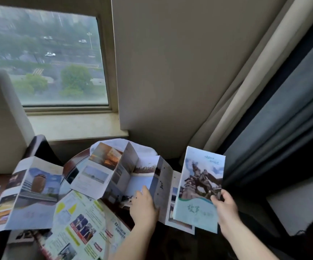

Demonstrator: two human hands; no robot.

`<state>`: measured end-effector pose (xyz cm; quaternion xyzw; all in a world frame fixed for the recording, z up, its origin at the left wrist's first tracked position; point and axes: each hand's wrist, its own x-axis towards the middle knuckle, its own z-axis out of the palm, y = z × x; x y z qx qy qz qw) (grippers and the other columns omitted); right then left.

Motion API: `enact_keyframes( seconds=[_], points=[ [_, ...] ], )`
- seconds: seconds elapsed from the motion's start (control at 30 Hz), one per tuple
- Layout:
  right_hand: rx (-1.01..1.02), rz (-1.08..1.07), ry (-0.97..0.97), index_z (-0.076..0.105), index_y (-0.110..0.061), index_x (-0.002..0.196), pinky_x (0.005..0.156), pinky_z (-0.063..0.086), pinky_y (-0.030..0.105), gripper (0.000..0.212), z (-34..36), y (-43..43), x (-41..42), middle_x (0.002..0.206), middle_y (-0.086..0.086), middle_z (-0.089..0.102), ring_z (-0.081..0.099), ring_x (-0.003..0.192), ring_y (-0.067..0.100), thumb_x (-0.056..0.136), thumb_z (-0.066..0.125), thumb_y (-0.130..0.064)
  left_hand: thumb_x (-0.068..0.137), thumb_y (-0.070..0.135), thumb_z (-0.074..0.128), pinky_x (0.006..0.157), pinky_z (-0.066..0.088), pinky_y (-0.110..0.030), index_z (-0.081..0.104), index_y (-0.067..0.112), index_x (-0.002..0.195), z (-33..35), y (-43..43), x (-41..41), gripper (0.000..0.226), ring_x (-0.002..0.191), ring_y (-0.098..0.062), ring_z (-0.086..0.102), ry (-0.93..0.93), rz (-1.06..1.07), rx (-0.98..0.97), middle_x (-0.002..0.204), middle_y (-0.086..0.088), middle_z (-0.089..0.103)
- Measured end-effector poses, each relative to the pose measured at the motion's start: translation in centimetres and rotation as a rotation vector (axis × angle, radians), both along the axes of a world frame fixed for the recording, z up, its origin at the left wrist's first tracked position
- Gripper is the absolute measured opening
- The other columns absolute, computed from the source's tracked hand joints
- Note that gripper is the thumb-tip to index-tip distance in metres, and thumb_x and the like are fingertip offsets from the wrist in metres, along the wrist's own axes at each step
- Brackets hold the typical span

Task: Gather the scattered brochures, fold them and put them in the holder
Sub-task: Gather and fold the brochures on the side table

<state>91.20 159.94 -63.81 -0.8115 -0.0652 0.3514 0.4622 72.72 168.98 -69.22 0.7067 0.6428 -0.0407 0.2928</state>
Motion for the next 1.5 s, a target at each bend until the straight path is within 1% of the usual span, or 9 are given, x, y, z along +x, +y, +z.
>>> enact_keyframes(
  seconds=[0.17, 0.33, 0.5, 0.77, 0.9, 1.0, 1.23, 1.33, 1.5],
  points=[
    [0.011, -0.005, 0.076, 0.055, -0.011, 0.106, 0.076, 0.053, 0.05, 0.011, -0.7, 0.9, 0.6, 0.1, 0.021, 0.063, 0.065, 0.089, 0.037, 0.099, 0.049, -0.005, 0.089, 0.011, 0.039, 0.065, 0.045, -0.037, 0.039, 0.025, 0.085, -1.1, 1.2, -2.4, 0.014, 0.076, -0.024, 0.053, -0.082, 0.06, 0.063, 0.092, -0.003, 0.061],
    [0.002, 0.021, 0.117, 0.055, -0.01, 0.108, 0.067, 0.052, 0.041, 0.011, -1.3, 2.9, -1.3, 0.095, 0.018, 0.065, 0.065, 0.081, 0.032, 0.1, 0.048, -0.008, 0.082, 0.012, 0.048, 0.054, 0.042, -0.03, 0.051, 0.025, 0.097, 1.4, 4.3, -7.5, 0.02, 0.077, -0.018, 0.058, -0.089, 0.115, 0.264, 0.094, 0.003, 0.064],
    [-0.062, 0.038, 0.122, 0.053, -0.014, 0.116, 0.082, 0.055, 0.052, 0.019, -3.5, 5.5, -4.8, 0.105, 0.022, 0.064, 0.066, 0.094, 0.039, 0.099, 0.048, -0.009, 0.073, 0.007, 0.051, 0.055, 0.036, -0.027, 0.052, 0.026, 0.092, 4.1, 7.3, -14.0, 0.026, 0.069, -0.025, 0.051, -0.125, 0.318, 0.3, 0.079, 0.002, 0.056],
    [-0.166, 0.085, 0.084, 0.053, -0.002, 0.098, 0.065, 0.044, 0.033, 0.016, -9.1, 8.8, -10.0, 0.1, 0.026, 0.061, 0.059, 0.081, 0.03, 0.093, 0.039, 0.004, 0.079, 0.004, 0.053, 0.063, 0.045, -0.037, 0.056, 0.012, 0.088, 2.7, 8.2, -24.1, 0.013, 0.071, -0.033, 0.055, -0.139, 0.535, 0.209, 0.08, -0.015, 0.062],
    [-0.218, 0.138, 0.052, 0.052, -0.011, 0.09, 0.073, 0.055, 0.042, 0.018, -11.8, 9.7, -11.7, 0.099, 0.019, 0.064, 0.065, 0.087, 0.036, 0.094, 0.04, 0.0, 0.081, 0.006, 0.053, 0.063, 0.047, -0.036, 0.056, 0.014, 0.085, 1.3, 8.0, -26.2, 0.01, 0.07, -0.03, 0.056, -0.131, 0.581, 0.152, 0.078, -0.01, 0.062],
    [-0.295, 0.162, -0.041, 0.056, -0.014, 0.092, 0.057, 0.05, 0.03, 0.016, -12.8, 9.6, -12.6, 0.1, 0.015, 0.065, 0.061, 0.072, 0.024, 0.095, 0.043, -0.005, 0.08, 0.003, 0.055, 0.063, 0.047, -0.036, 0.057, 0.013, 0.085, 0.3, 7.6, -26.7, 0.012, 0.072, -0.03, 0.058, -0.168, 0.598, 0.128, 0.079, -0.011, 0.062],
    [-0.505, 0.236, -0.332, 0.053, -0.014, 0.117, 0.069, 0.045, 0.036, 0.031, -11.7, 8.9, -13.3, 0.124, 0.013, 0.051, 0.059, 0.105, 0.033, 0.087, 0.063, -0.011, 0.08, 0.006, 0.062, 0.06, 0.051, -0.036, 0.056, 0.022, 0.076, -0.9, 6.1, -25.8, 0.018, 0.074, -0.023, 0.062, -0.292, 0.595, 0.074, 0.079, -0.004, 0.065],
    [-0.433, 0.245, -0.403, 0.052, -0.016, 0.123, 0.077, 0.048, 0.04, 0.036, -10.5, 8.9, -13.8, 0.128, 0.012, 0.048, 0.053, 0.114, 0.031, 0.089, 0.061, -0.012, 0.082, 0.007, 0.062, 0.062, 0.056, -0.04, 0.056, 0.022, 0.08, -0.7, 5.8, -25.3, 0.016, 0.078, -0.022, 0.062, -0.287, 0.595, 0.071, 0.083, -0.002, 0.064],
    [-0.177, 0.631, -0.336, 0.061, -0.022, 0.106, 0.076, 0.049, 0.029, 0.016, -8.3, 9.8, -18.2, 0.113, 0.0, 0.057, 0.059, 0.098, 0.018, 0.093, 0.053, -0.016, 0.085, 0.013, 0.057, 0.074, 0.058, -0.043, 0.058, 0.021, 0.099, 0.2, 5.3, -22.9, 0.016, 0.082, -0.021, 0.063, -0.234, 0.546, 0.074, 0.092, 0.0, 0.065]
  ],
)
